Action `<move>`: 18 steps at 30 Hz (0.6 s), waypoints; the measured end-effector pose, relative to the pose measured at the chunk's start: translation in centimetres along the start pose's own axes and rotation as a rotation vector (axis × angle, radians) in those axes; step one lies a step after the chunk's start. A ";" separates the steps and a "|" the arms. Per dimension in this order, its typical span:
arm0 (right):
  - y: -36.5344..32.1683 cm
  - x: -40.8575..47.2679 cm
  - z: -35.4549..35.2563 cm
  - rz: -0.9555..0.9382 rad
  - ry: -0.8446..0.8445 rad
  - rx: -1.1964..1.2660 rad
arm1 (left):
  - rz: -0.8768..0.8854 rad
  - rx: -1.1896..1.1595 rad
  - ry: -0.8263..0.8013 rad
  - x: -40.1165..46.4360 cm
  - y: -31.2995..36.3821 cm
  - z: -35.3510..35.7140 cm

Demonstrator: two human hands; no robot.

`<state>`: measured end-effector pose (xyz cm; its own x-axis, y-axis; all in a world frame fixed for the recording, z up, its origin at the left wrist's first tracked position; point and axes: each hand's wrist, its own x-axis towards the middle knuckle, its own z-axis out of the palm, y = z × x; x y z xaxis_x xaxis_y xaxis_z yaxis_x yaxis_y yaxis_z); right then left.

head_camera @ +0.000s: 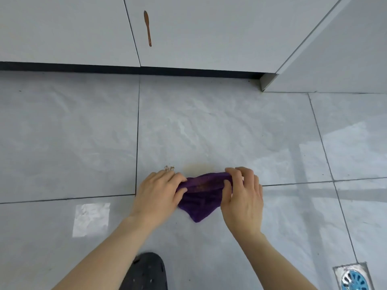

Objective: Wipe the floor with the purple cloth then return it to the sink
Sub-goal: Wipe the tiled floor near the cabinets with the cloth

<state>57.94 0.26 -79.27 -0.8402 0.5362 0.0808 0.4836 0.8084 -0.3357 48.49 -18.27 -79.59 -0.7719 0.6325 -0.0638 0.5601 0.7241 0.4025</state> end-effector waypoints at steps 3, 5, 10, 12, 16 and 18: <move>-0.5 -0.9 1.3 0.052 0.022 0.053 | 0.103 0.010 0.030 -0.6 -0.4 1.6; -1.4 -2.5 2.3 0.080 0.010 0.052 | 0.121 -0.042 0.049 -1.3 -1.4 2.2; -4.0 -4.8 5.7 0.142 -0.170 0.035 | -0.217 -0.060 0.190 0.0 -6.8 1.7; -5.0 -3.8 7.0 0.174 -0.172 0.033 | -0.324 0.024 0.157 1.3 -8.8 1.6; -5.3 -1.5 9.3 0.175 -0.145 -0.057 | -0.354 0.138 0.062 2.3 -10.7 2.9; -4.5 -0.9 9.9 0.117 -0.129 -0.109 | -0.359 0.161 0.063 2.3 -11.2 3.3</move>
<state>54.06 -6.22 -87.12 -0.7978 0.5980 -0.0764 0.5976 0.7675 -0.2319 41.49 -24.02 -87.29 -0.9415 0.3165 -0.1163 0.2871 0.9333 0.2157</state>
